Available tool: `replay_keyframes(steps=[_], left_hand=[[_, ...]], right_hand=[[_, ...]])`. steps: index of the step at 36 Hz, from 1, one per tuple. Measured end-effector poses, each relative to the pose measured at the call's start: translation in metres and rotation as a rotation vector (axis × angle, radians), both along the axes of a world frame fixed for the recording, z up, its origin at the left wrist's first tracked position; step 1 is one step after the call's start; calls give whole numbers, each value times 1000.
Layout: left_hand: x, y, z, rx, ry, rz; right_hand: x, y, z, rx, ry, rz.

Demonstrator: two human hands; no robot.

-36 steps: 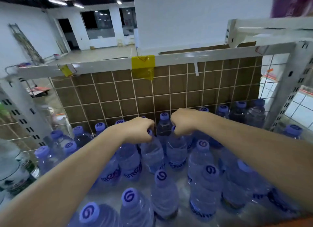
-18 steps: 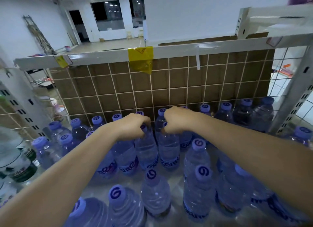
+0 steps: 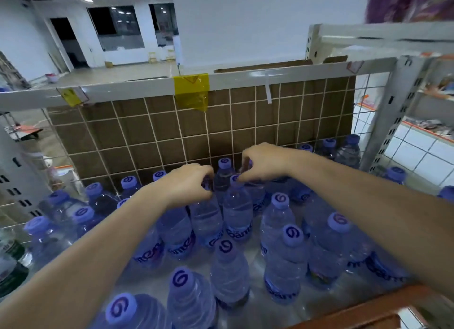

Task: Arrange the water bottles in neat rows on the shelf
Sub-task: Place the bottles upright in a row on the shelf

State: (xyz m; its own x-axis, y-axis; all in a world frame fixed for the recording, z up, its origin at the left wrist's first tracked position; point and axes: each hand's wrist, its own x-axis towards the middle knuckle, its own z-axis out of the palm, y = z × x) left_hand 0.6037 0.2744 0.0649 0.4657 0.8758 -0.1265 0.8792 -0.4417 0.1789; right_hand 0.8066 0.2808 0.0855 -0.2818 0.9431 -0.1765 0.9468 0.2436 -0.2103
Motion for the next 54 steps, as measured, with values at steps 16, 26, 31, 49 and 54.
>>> replay_keyframes(steps=[16, 26, 31, 49, 54], left_hand=[[98, -29, 6, -112, -24, -270], [123, -22, -11, -163, -2, -261], [124, -10, -3, -185, -52, -176], [137, 21, -13, -136, -52, 11], [137, 20, -12, -166, -50, 12]], right_hand=[[111, -43, 7, -152, -297, -246], [137, -34, -17, -153, -78, -152], [132, -18, -15, -122, -45, -78], [118, 17, -24, -107, 11, -36], [117, 18, -27, -119, 12, -30]])
